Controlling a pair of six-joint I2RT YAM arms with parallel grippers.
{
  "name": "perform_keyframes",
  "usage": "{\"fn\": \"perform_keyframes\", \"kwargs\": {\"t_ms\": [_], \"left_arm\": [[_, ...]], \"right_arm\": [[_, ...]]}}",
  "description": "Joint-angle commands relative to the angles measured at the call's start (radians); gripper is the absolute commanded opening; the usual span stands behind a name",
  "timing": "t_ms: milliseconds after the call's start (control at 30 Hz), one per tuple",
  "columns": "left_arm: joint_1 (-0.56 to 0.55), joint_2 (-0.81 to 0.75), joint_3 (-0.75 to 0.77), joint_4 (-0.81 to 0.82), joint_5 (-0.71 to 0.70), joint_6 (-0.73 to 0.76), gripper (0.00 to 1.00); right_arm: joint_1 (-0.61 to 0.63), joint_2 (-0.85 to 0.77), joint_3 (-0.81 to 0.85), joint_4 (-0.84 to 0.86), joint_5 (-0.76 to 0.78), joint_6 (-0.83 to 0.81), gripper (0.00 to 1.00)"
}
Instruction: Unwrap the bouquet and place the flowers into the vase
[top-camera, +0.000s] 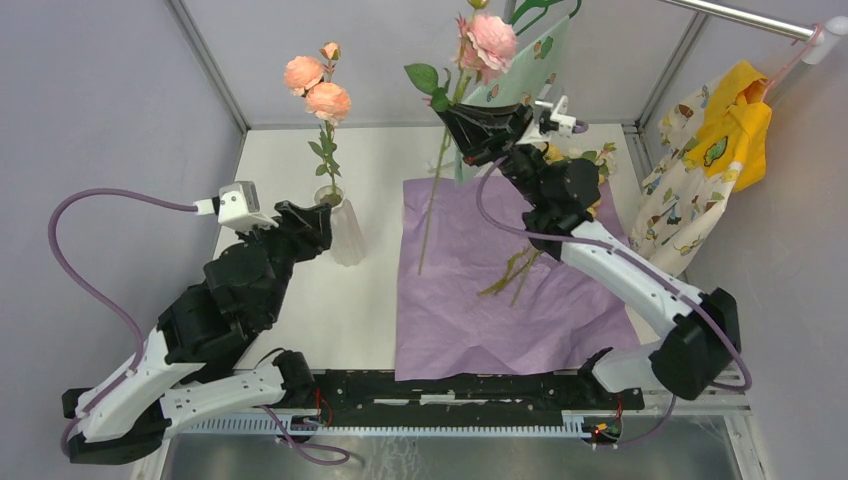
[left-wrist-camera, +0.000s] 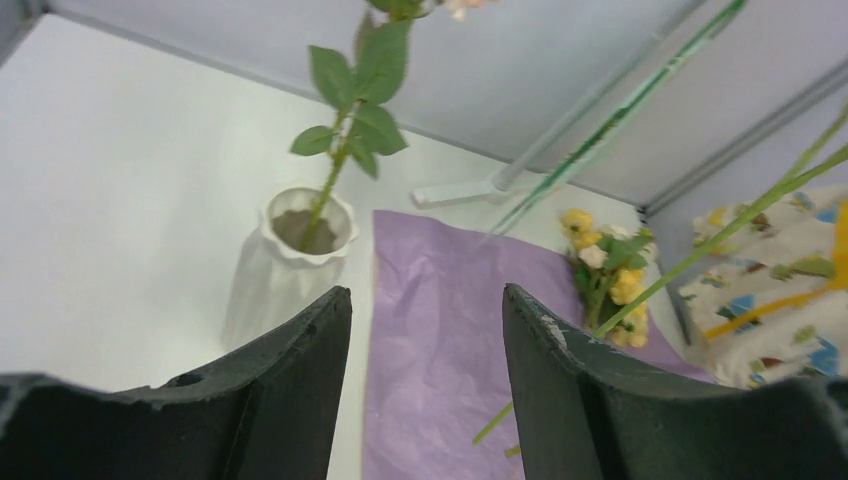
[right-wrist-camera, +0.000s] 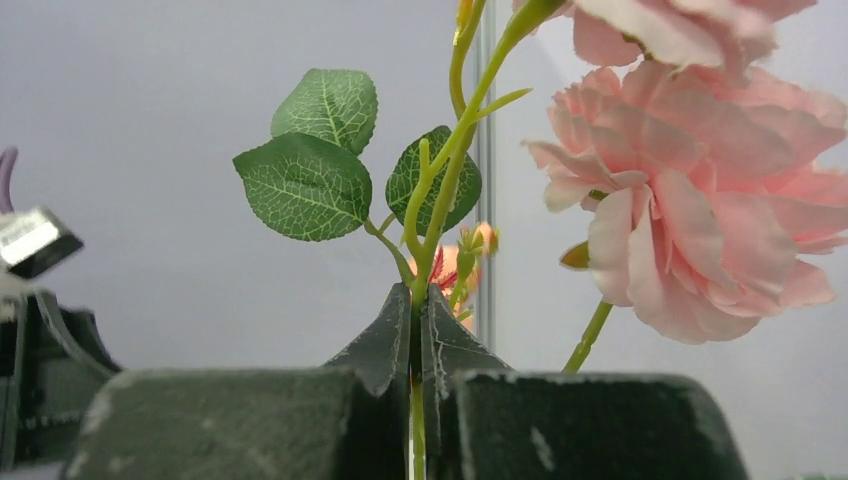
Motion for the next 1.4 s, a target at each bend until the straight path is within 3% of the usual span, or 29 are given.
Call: {"fn": "perform_keyframes", "kwargs": {"t_ms": [0,100,333,500,900,1100,1367], "left_arm": [[0.003,0.013,0.038,-0.210,-0.246,-0.201,0.64],[0.003,0.003,0.065,-0.326,-0.325,-0.317,0.64],[0.002,-0.088,0.051,-0.356,-0.361,-0.317,0.64],[0.002,-0.110,0.052,-0.384,-0.364,-0.330,0.64],[0.002,-0.113,0.054,-0.385,-0.333,-0.309,0.64],[0.001,-0.107,0.058,-0.382,-0.333,-0.309,0.63],[0.002,-0.094,0.063,-0.382,-0.334,-0.306,0.63]], "right_arm": [[0.037,0.131,0.235,0.202,-0.045,0.025,0.00],[0.058,0.238,0.400,0.232,-0.050,0.050,0.00],[0.090,0.461,0.722,0.281,-0.033,0.094,0.00],[0.124,0.574,0.863,0.253,-0.013,0.081,0.00],[0.159,0.695,0.885,0.237,0.020,0.002,0.00],[0.160,0.699,0.832,0.239,0.029,-0.033,0.00],[0.162,0.675,0.897,0.230,0.010,-0.043,0.00]]}}
